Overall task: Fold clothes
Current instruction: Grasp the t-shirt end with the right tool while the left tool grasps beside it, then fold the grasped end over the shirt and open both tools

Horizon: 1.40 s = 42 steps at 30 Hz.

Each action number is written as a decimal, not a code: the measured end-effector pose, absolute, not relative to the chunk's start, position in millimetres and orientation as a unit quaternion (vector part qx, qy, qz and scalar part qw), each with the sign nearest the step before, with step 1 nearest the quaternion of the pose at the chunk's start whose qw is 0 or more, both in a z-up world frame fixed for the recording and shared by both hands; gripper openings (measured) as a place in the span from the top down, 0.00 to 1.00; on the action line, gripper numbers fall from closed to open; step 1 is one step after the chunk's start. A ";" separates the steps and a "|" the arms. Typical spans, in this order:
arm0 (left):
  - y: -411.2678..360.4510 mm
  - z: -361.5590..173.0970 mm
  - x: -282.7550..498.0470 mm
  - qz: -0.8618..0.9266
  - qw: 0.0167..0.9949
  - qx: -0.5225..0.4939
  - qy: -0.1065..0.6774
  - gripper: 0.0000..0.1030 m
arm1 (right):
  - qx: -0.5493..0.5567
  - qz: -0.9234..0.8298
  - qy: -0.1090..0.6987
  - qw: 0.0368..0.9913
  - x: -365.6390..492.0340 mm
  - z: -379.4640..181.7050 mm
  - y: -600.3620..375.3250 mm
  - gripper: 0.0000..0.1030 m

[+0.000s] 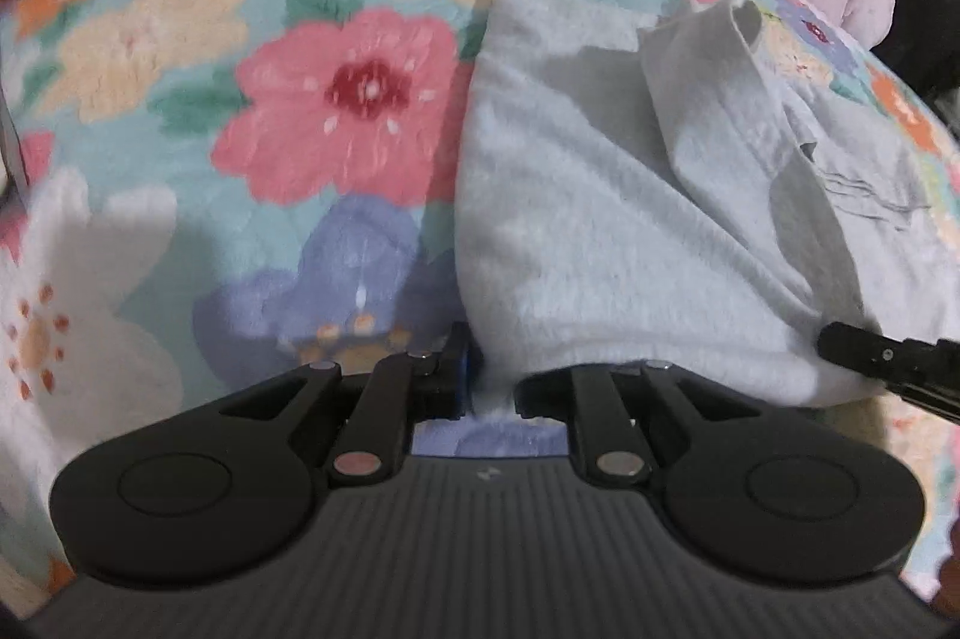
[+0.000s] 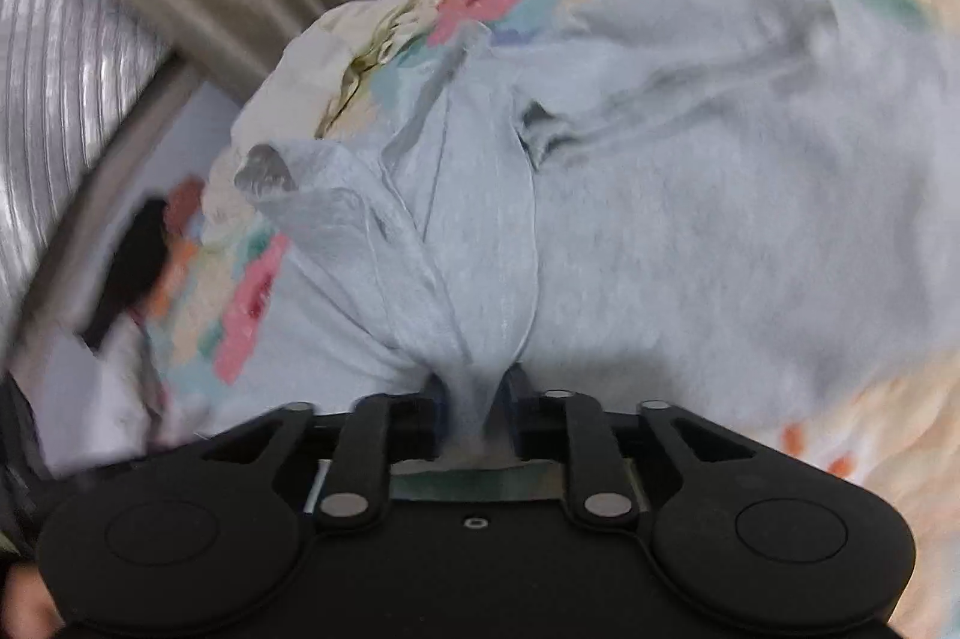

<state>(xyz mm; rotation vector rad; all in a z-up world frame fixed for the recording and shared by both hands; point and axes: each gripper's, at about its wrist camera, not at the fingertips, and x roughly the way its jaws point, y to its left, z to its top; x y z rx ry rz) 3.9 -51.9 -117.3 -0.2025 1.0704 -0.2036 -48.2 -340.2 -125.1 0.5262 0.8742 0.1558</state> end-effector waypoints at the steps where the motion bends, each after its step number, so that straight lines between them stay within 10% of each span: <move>1: -45.5 -114.6 2.0 -0.113 0.844 -0.111 0.513 0.84 | 0.214 0.065 0.413 0.883 -50.4 -117.1 -335.1 0.60; 9: -12.4 -60.6 4.3 -0.198 0.849 -0.109 0.478 0.57 | -0.047 0.101 0.360 0.926 -47.8 -59.7 -284.4 0.44; 16: -43.1 -79.1 100.8 -0.223 0.844 -0.088 0.479 0.56 | -0.076 0.167 0.387 0.904 30.4 -83.2 -258.4 0.27; 18: -56.8 -92.7 125.7 -0.219 0.850 -0.084 0.473 0.56 | -0.075 0.156 0.395 0.902 54.4 -97.3 -261.0 0.49; 19: -62.1 -99.0 134.0 -0.211 0.855 -0.078 0.467 0.56 | -0.071 0.152 0.396 0.903 65.1 -101.9 -264.6 0.94; 24: -64.4 -127.4 135.1 -0.181 0.871 -0.055 0.453 0.56 | 0.098 0.087 0.395 0.909 79.3 -96.4 -330.3 0.98; 31: -42.4 -129.3 157.6 -0.187 0.881 -0.095 0.424 0.56 | 0.125 0.037 0.407 0.904 60.4 -97.3 -360.8 0.81; 34: -41.4 -132.8 176.6 -0.207 0.882 -0.105 0.410 0.51 | 0.184 0.074 0.385 0.901 63.4 -91.8 -373.0 0.39; 38: -47.7 -145.4 195.5 -0.235 0.874 -0.108 0.411 0.51 | 0.159 0.092 0.371 0.910 100.1 -91.8 -367.7 0.37; 41: -57.3 -150.4 197.5 -0.244 0.876 -0.094 0.406 0.82 | 0.151 0.111 0.399 0.898 139.7 -101.3 -362.2 0.37; 42: -60.8 -149.4 195.4 -0.244 0.880 -0.082 0.400 0.88 | 0.139 0.122 0.403 0.896 149.0 -104.0 -356.9 0.56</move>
